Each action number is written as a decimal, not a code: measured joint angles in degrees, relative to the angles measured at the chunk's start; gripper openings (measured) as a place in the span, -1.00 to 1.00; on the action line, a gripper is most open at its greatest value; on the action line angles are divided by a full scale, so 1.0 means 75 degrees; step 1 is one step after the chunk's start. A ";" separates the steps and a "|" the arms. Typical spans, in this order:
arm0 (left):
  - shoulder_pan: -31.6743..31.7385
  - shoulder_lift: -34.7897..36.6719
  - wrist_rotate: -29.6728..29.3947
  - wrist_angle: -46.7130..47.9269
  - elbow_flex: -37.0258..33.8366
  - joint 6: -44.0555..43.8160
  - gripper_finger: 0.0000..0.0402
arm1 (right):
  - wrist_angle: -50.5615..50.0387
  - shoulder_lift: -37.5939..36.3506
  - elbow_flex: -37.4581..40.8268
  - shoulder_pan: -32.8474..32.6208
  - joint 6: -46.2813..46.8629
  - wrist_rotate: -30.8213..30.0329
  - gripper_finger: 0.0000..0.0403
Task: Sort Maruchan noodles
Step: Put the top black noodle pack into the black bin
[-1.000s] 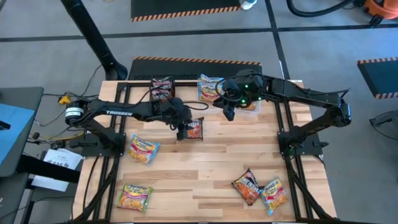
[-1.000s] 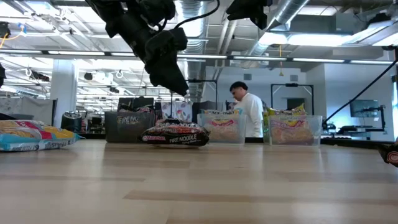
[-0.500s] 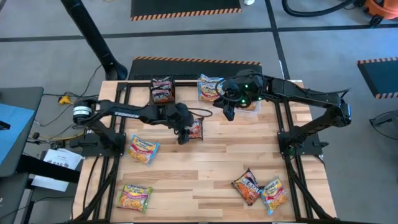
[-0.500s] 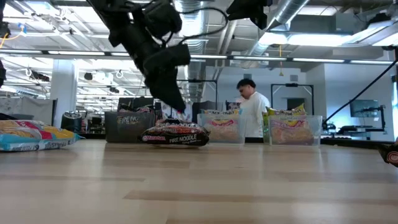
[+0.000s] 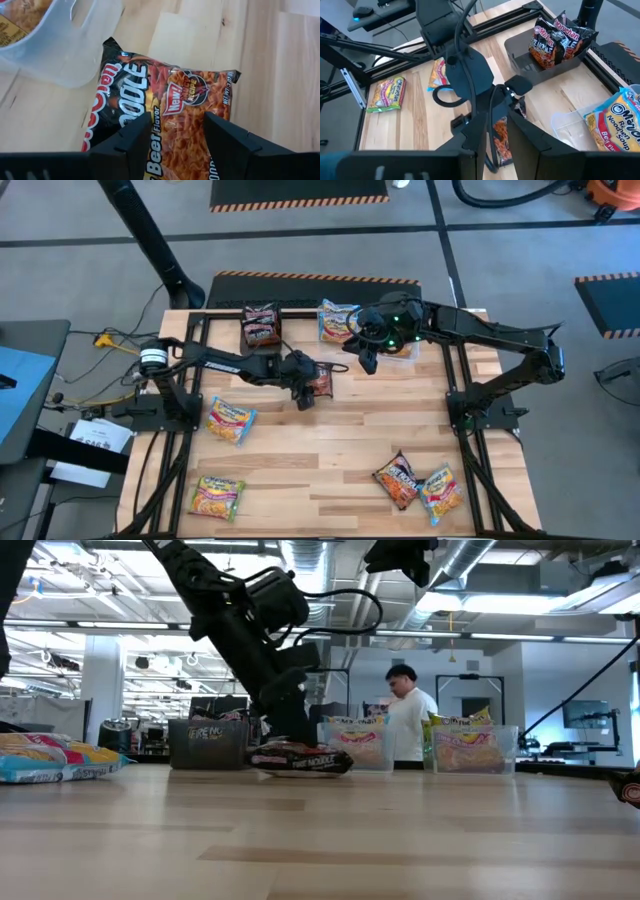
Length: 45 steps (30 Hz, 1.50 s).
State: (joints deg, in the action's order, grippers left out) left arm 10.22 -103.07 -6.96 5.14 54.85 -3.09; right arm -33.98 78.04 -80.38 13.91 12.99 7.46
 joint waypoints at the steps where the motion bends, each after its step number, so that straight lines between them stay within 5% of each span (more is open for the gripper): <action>1: -0.0003 -0.0071 -0.0032 -0.0024 0.0010 -0.0020 -0.14 | 0.0006 0.0000 0.0000 0.0000 0.0000 0.0000 -0.49; 7: -0.0006 -0.0267 -0.0105 -0.0151 0.0024 -0.0232 -0.28 | 0.0023 0.0000 0.0000 0.0000 0.0000 0.0001 -0.49; 15: -0.0027 -0.0282 0.0190 -0.0244 0.0012 -0.0315 -0.93 | 0.0023 0.0000 0.0000 0.0000 0.0000 0.0000 -0.49; 22: -0.0259 -0.0098 -0.0073 -0.0024 -0.0015 -0.0148 -0.99 | 0.0022 0.0000 0.0000 0.0000 0.0000 0.0000 -0.49; 45: -0.0935 0.2838 -0.2586 0.2094 -0.0075 0.0561 -0.99 | 0.0053 0.0000 0.0000 0.0000 -0.0020 0.0000 -0.49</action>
State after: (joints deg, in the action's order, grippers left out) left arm 3.20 -81.79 -26.35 20.84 54.28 1.12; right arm -33.58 78.04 -80.38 13.91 12.84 7.46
